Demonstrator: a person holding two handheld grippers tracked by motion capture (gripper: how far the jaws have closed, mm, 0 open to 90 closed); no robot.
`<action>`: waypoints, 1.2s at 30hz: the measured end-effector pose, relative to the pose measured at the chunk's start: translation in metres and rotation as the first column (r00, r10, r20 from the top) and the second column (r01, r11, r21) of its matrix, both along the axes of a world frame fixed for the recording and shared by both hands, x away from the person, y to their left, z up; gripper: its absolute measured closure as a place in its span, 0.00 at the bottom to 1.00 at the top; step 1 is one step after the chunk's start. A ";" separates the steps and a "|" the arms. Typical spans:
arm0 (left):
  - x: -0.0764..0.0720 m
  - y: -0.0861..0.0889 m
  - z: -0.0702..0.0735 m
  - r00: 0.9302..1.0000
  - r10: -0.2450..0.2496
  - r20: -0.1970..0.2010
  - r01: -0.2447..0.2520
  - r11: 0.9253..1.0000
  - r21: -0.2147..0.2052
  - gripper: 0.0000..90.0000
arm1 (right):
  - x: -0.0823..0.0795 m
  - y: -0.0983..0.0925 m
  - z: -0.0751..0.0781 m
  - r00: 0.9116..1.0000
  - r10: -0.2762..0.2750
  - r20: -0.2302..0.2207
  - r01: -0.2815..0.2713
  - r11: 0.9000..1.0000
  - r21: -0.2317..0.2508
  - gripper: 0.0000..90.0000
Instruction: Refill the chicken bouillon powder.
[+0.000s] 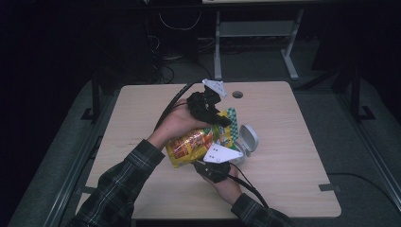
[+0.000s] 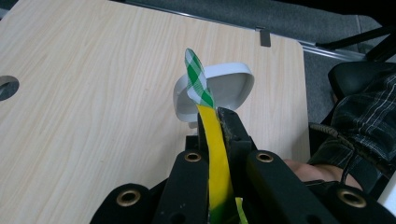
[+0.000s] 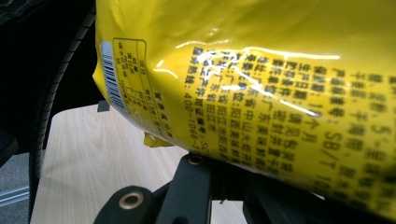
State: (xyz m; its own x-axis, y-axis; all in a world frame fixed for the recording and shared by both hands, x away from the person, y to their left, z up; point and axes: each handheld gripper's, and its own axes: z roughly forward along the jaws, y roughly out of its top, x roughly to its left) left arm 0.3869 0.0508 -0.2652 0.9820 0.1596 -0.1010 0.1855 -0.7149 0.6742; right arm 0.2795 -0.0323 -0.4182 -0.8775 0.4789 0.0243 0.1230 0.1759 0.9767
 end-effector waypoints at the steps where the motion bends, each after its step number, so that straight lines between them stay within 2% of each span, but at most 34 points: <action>1: 0.000 -0.001 0.000 1.000 0.000 0.000 0.000 1.000 0.004 0.99 | 0.000 0.000 0.000 1.000 -0.001 0.000 0.001 1.000 0.002 1.00; 9: 0.001 -0.005 0.001 1.000 -0.004 0.011 0.003 0.999 0.034 0.98 | 0.000 -0.002 0.002 1.000 0.007 0.006 -0.008 1.000 0.017 1.00; 15: 0.001 -0.006 0.001 1.000 -0.001 0.005 0.001 0.999 0.037 0.98 | 0.000 -0.002 0.002 1.000 0.010 0.009 -0.011 1.000 0.022 1.00; 21: 0.001 -0.007 0.001 1.000 0.009 -0.004 -0.008 0.999 0.050 0.98 | -0.002 -0.002 0.004 1.000 0.022 0.018 -0.023 0.999 0.034 1.00; 30: 0.000 -0.014 0.003 1.000 0.025 0.014 -0.026 0.996 0.081 0.98 | -0.001 -0.006 0.005 0.999 0.033 0.021 -0.034 0.997 0.063 1.00; 36: 0.000 -0.018 -0.001 0.999 0.036 0.007 -0.036 0.994 0.102 0.98 | -0.001 -0.006 0.005 0.999 0.039 0.019 -0.041 0.996 0.076 1.00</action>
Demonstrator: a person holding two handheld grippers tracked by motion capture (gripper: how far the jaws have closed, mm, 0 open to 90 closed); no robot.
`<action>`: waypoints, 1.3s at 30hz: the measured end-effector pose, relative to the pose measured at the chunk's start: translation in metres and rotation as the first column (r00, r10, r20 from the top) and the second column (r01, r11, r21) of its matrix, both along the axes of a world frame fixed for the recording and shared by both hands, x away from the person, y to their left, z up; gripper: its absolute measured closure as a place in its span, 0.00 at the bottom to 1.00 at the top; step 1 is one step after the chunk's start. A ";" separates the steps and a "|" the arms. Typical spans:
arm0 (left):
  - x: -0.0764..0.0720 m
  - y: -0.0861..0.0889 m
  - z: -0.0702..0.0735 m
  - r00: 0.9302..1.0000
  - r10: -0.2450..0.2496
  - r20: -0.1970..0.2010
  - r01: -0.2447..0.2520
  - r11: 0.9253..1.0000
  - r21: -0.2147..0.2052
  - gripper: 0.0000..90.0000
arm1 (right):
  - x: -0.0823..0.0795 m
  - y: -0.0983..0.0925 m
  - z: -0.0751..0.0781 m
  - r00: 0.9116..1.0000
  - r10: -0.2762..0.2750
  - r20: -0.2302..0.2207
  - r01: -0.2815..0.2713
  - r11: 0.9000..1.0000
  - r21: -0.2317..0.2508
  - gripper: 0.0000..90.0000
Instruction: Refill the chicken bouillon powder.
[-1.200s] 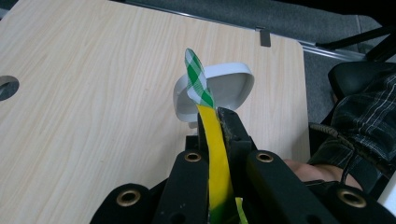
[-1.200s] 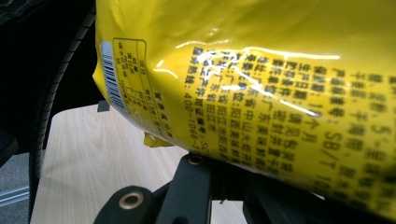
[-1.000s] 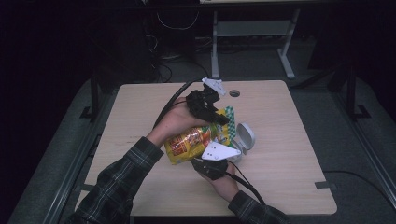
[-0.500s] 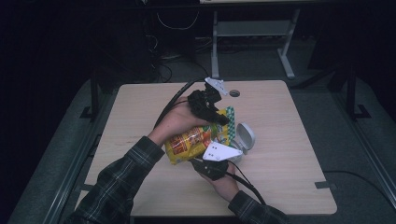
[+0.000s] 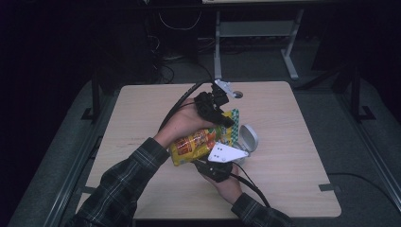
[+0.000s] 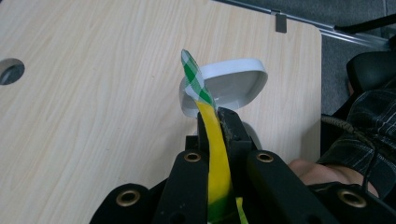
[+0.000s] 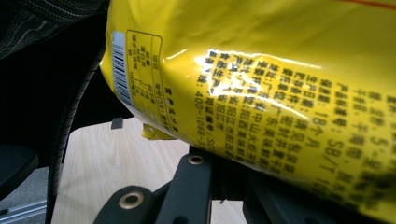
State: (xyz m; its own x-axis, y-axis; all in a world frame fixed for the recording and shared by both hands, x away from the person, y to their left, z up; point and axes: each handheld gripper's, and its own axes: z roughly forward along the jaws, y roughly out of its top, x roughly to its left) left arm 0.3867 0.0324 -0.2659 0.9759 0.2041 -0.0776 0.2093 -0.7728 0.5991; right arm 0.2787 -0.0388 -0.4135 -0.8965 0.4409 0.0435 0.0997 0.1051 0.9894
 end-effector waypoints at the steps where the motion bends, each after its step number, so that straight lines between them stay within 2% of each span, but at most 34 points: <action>1: 0.000 0.000 0.000 1.000 0.001 0.000 -0.001 1.000 -0.001 0.98 | 0.000 0.000 0.000 1.000 0.000 0.000 0.000 1.000 0.000 1.00; 21: 0.000 -0.003 -0.003 1.000 0.016 0.005 -0.016 1.000 -0.003 0.99 | 0.001 -0.002 -0.001 1.000 -0.006 -0.001 0.006 1.000 -0.004 1.00; 39: -0.001 -0.008 -0.007 1.000 0.010 0.008 -0.010 1.000 0.024 0.98 | 0.001 -0.002 -0.001 1.000 0.001 -0.012 -0.001 1.000 0.006 1.00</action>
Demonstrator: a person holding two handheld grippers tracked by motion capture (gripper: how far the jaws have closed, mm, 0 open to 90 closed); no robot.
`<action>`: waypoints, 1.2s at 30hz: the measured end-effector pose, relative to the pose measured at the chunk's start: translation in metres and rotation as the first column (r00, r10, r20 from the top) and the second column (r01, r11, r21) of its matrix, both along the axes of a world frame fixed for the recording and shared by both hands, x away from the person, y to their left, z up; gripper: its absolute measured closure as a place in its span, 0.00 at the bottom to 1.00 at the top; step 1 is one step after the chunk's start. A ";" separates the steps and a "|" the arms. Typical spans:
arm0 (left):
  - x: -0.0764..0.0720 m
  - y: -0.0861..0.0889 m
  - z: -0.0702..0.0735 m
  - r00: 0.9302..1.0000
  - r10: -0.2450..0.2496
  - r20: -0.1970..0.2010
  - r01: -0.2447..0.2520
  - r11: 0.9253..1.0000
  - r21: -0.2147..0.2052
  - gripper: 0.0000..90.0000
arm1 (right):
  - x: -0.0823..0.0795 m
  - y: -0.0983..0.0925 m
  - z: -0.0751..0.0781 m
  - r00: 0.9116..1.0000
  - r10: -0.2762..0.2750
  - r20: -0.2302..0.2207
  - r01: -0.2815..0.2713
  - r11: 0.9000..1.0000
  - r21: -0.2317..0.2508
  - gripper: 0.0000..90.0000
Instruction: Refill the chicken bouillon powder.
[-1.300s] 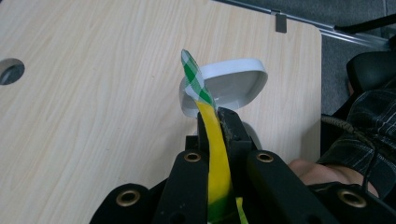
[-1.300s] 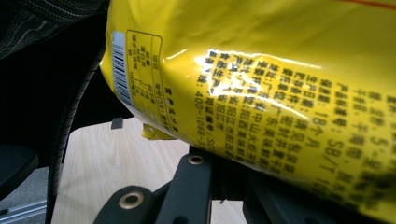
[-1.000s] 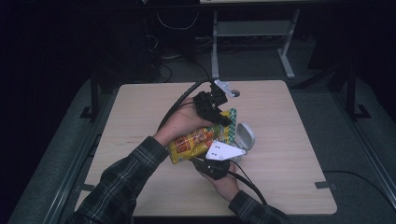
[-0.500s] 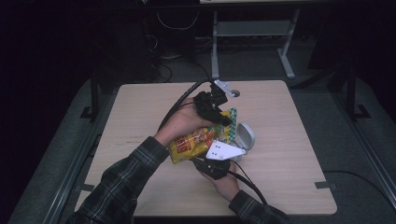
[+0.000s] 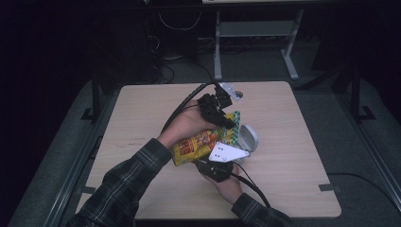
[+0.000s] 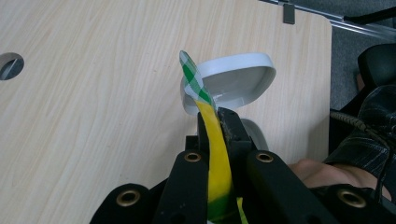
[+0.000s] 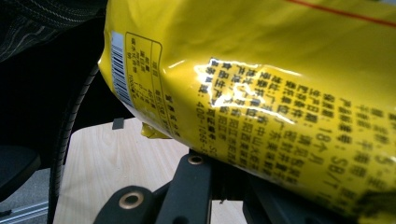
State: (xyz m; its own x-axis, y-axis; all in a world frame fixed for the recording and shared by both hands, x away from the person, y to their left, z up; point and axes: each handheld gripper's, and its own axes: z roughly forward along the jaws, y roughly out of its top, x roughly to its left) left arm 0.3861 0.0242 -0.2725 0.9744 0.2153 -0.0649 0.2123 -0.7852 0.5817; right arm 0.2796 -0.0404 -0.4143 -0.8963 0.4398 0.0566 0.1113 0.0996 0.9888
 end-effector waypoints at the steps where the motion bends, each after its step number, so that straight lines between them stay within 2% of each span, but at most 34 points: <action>1: 0.000 0.000 0.000 1.000 -0.001 0.001 0.001 1.000 0.001 0.98 | 0.000 0.000 0.000 1.000 0.000 -0.001 0.000 1.000 0.000 1.00; 7: 0.001 -0.001 -0.002 1.000 0.006 -0.010 -0.006 1.000 0.002 0.98 | 0.000 0.000 -0.001 1.000 -0.004 -0.011 0.004 1.000 0.000 1.00; 18: 0.002 -0.003 -0.001 1.000 0.014 -0.004 -0.014 1.000 0.007 0.97 | 0.001 -0.001 -0.003 1.000 -0.005 -0.006 0.005 1.000 0.001 1.00; 24: 0.002 -0.006 -0.004 1.000 0.014 -0.011 -0.014 1.000 0.020 0.97 | 0.001 -0.002 -0.003 1.000 0.000 -0.026 0.000 1.000 0.021 1.00; 36: 0.004 -0.010 -0.003 1.000 0.019 -0.005 -0.018 0.999 0.038 0.97 | 0.002 -0.004 -0.001 1.000 0.006 -0.024 -0.005 0.999 0.039 1.00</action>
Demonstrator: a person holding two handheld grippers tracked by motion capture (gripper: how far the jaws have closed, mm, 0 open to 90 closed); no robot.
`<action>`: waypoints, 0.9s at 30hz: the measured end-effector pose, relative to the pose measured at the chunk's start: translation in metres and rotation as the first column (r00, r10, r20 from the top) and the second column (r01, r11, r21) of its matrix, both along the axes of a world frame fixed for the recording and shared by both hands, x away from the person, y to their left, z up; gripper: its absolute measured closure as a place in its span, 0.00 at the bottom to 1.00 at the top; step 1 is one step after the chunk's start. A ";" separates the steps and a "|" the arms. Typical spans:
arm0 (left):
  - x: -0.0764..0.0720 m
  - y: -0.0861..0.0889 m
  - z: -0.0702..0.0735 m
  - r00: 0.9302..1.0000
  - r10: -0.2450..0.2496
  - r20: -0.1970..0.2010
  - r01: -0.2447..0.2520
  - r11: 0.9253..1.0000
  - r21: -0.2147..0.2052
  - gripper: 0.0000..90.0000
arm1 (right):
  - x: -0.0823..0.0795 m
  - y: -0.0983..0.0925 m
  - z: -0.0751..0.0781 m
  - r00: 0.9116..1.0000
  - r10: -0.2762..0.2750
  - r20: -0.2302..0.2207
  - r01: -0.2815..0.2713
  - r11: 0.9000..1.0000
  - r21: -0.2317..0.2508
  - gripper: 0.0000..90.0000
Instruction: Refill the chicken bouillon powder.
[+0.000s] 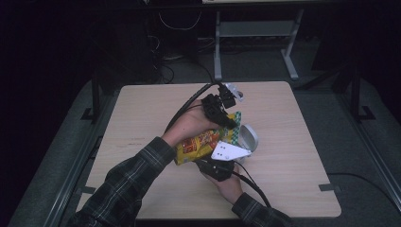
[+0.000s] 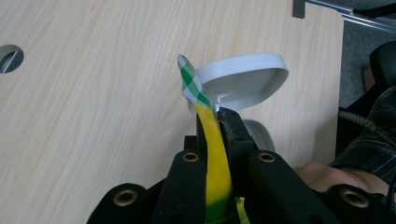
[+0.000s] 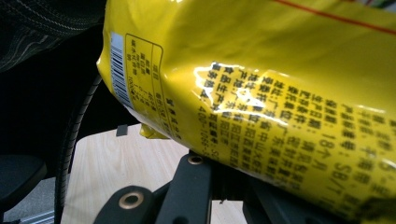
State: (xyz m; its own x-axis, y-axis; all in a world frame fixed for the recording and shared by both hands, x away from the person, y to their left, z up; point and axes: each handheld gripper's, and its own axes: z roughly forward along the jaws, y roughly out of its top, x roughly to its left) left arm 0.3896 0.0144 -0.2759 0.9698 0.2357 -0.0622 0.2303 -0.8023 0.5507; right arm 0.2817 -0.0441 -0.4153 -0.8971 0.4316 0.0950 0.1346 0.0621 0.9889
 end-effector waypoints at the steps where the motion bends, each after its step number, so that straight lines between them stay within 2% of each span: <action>1: 0.000 0.000 0.000 1.000 0.001 0.000 -0.001 1.000 0.000 0.97 | 0.000 0.000 0.000 1.000 0.000 -0.001 0.000 1.000 0.000 1.00; 17: 0.002 -0.001 0.000 1.000 0.015 -0.004 -0.015 1.000 0.009 0.93 | 0.000 -0.001 0.001 1.000 0.008 0.005 -0.008 1.000 0.003 1.00; 21: 0.002 -0.003 0.002 1.000 0.017 -0.023 -0.017 1.000 0.007 0.97 | 0.000 -0.002 0.001 1.000 0.005 0.000 -0.005 1.000 0.006 1.00; 27: 0.001 -0.006 0.004 0.999 0.027 -0.018 -0.027 0.999 0.019 0.99 | 0.001 -0.004 0.002 1.000 0.002 -0.003 -0.002 1.000 0.016 1.00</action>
